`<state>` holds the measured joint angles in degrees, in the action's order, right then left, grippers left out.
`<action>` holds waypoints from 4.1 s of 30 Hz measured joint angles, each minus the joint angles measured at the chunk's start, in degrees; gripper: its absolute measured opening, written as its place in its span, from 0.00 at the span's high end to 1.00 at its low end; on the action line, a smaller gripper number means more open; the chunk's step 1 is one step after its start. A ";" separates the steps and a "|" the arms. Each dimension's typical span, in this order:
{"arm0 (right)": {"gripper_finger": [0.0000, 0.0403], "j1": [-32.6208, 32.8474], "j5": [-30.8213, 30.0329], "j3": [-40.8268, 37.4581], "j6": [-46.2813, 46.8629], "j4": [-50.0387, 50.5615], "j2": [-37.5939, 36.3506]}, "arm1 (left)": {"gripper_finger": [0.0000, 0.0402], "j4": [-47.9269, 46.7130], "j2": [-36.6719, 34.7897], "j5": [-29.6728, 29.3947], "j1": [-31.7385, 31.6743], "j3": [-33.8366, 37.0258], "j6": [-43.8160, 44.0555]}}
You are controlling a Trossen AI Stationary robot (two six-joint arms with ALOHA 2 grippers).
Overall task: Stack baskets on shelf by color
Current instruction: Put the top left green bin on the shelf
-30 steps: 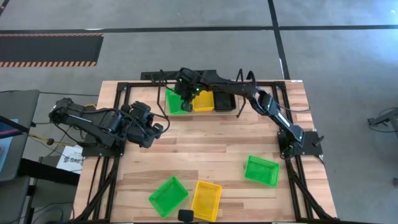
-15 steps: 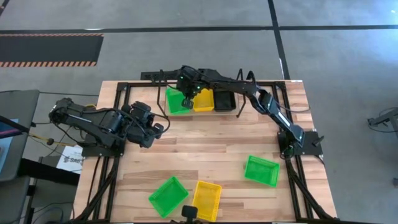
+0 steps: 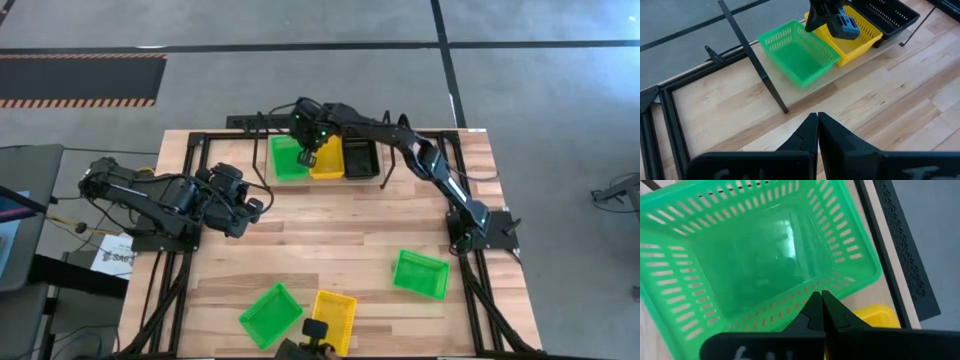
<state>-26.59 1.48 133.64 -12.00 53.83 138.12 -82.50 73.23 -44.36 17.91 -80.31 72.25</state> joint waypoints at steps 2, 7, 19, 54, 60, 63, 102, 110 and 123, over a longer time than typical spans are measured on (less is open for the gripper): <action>1.00 -0.45 0.00 0.00 0.01 0.08 0.00 | 1.00 0.00 0.00 0.00 0.00 0.00 0.00; 1.00 -0.61 -0.07 0.00 0.10 0.01 0.00 | 1.00 0.00 0.00 0.00 0.00 0.00 0.00; 1.00 3.00 -0.13 0.00 -0.30 -0.53 0.00 | 1.00 -0.02 0.00 0.00 0.00 0.00 0.00; 1.00 6.21 8.57 0.85 -4.40 -3.28 -0.13 | 1.00 -0.06 0.00 0.42 0.00 0.00 -2.73; 1.00 7.01 8.35 -0.21 -5.21 -3.81 0.06 | 1.00 0.02 0.00 0.42 0.00 -0.02 -2.47; 1.00 6.68 7.17 -0.15 -5.91 -3.85 0.02 | 1.00 0.07 0.00 0.42 0.00 -0.02 -2.43; 1.00 4.03 -0.30 0.11 -7.59 4.18 -6.36 | 1.00 0.68 -0.02 0.62 -0.77 -0.02 -2.47; 1.00 5.71 -1.05 0.20 -4.13 11.38 -23.91 | 1.00 8.43 1.90 6.84 -8.14 -0.03 -18.39; 1.00 13.58 -19.48 -7.49 13.11 35.73 -36.65 | 1.00 13.54 10.49 18.74 -13.76 -0.02 -35.91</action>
<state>-13.02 -18.01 126.15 1.11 89.56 101.47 -68.95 83.72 -25.63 4.15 -80.34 36.34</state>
